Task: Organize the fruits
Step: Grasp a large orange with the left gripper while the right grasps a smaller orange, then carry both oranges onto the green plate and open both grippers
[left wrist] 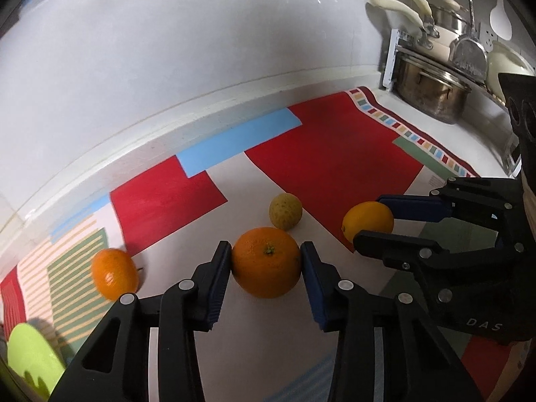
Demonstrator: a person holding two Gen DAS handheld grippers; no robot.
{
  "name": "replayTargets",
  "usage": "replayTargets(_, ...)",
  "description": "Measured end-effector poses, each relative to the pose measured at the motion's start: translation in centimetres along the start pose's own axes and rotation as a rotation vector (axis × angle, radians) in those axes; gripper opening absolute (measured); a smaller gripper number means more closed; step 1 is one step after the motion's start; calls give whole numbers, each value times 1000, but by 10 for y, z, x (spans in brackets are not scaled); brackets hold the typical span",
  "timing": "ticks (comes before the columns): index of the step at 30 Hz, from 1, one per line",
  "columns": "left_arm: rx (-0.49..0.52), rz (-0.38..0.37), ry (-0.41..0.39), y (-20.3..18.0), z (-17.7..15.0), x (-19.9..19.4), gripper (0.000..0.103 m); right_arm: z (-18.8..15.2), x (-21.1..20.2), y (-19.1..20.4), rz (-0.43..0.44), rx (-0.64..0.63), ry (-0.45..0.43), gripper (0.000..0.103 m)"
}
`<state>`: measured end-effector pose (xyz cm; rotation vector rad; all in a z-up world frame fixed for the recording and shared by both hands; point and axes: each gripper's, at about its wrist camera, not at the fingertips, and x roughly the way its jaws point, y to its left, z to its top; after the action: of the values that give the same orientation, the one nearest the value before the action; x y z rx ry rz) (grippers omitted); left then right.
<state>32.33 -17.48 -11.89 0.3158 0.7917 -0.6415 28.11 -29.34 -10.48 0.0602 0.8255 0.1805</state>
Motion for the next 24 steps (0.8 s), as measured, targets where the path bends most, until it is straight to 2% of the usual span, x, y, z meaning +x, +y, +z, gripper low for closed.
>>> replayTargets(15,-111,62,-62,-4,-21,-74,42,-6,-55,27,7,12,-80,36)
replayTargets(24,-184,107,-114,-4,-45,-127,42,-11,-93,58,40,-3,-134,36)
